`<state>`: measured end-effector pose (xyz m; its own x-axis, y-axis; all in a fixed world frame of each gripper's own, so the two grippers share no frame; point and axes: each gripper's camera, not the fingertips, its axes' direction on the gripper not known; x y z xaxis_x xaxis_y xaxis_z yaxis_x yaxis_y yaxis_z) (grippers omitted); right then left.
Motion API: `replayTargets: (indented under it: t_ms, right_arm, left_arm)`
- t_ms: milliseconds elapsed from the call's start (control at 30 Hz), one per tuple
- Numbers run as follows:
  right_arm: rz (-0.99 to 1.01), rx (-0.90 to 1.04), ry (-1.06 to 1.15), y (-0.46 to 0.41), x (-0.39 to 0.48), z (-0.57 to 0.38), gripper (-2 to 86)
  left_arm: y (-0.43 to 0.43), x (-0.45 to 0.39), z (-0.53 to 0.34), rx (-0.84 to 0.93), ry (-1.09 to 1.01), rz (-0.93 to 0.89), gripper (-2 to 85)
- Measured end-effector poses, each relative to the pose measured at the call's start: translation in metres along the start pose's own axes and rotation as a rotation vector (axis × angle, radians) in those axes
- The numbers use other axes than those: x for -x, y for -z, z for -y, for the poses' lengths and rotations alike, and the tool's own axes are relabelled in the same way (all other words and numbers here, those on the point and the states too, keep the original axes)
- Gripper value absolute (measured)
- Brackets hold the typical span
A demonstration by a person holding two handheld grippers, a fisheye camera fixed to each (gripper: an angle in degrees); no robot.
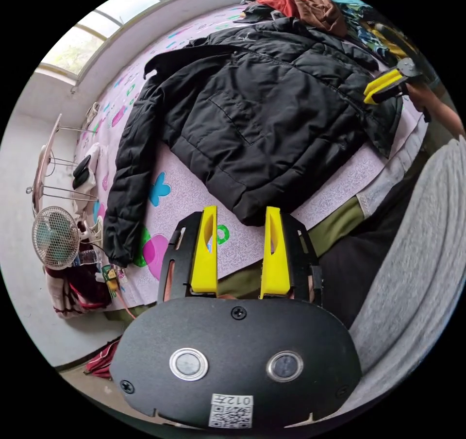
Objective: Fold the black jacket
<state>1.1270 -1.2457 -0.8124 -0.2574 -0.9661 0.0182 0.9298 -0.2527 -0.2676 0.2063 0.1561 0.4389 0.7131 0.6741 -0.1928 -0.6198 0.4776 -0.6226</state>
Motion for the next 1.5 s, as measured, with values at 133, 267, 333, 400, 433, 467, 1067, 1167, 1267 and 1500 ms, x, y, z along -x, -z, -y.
replayTargets:
  t_ms: [133,267,333,400,433,467,1067,1167,1267,1500]
  right_arm:
    - [-0.005,0.059,0.069,-0.011,0.007,0.037,4.0]
    - [0.007,-0.021,-0.078,0.041,-0.064,0.036,-0.5]
    - [-0.041,-0.032,-0.168,0.058,-0.114,0.023,-0.7]
    - [-0.086,-0.020,-0.267,0.068,-0.165,0.008,-0.5]
    - [-0.073,-0.006,-0.319,0.070,-0.198,-0.001,-0.3]
    - [-0.002,0.016,-0.358,0.071,-0.224,-0.007,0.1]
    - [0.550,0.004,-0.153,-0.006,-0.093,0.142,11.6]
    - [0.605,0.044,-0.185,-0.027,-0.099,0.137,11.3]
    - [0.640,0.059,-0.170,-0.035,-0.103,0.126,7.8]
    - [0.667,-0.005,-0.189,-0.005,-0.134,0.082,0.9]
  left_arm:
    - [-0.023,-0.014,0.011,0.087,0.068,0.054,6.2]
    - [-0.034,-0.030,0.004,0.170,0.063,0.100,2.0]
    - [-0.034,-0.036,-0.004,0.178,0.056,0.097,1.3]
    - [-0.036,-0.042,-0.011,0.194,0.060,0.105,0.8]
    - [-0.036,-0.042,-0.011,0.197,0.069,0.105,0.8]
    - [-0.037,-0.044,-0.011,0.204,0.082,0.107,0.7]
    - [0.018,-0.060,-0.047,0.089,0.144,0.241,2.8]
    - [0.021,-0.071,-0.049,0.086,0.072,0.299,2.7]
    - [0.020,-0.072,-0.044,0.061,0.004,0.331,2.0]
    - [0.036,-0.029,-0.040,0.063,-0.155,0.159,0.3]
